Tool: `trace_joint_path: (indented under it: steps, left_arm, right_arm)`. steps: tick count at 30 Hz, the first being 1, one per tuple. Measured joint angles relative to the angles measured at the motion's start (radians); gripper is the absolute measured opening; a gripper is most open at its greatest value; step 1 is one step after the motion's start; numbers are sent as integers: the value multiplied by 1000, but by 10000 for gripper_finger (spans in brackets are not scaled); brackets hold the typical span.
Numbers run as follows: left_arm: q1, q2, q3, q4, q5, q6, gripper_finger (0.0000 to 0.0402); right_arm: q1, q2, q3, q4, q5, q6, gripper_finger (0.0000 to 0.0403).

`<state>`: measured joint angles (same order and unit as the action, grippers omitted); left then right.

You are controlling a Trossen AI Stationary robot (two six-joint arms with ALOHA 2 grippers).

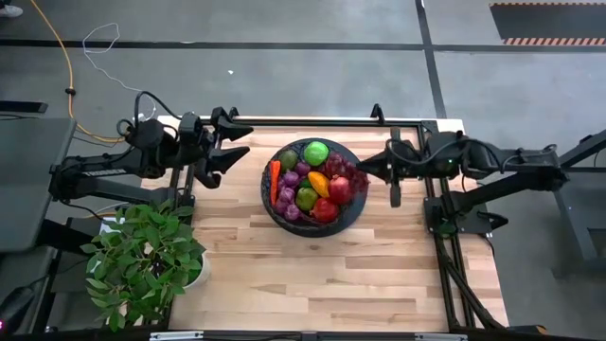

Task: Build produce basket
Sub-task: Put the violet grapes into basket

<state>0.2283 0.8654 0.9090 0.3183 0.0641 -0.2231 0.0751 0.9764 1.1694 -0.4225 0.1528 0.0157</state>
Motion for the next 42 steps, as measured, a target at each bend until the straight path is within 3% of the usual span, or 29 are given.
trace_joint_path:
  steps: [24, 34, 42]
  left_arm:
    - [0, 0, 7, -68, 6, 44, 247]
    - [0, 0, 8, -92, 4, 44, 247]
    - [0, 0, 8, -92, 4, 44, 247]
  right_arm:
    - [-32, 26, 1, 50, -11, -24, 0]
    - [-95, 279, 1, 190, -93, -24, 0]
    - [-183, 450, 1, 130, -119, 116, 0]
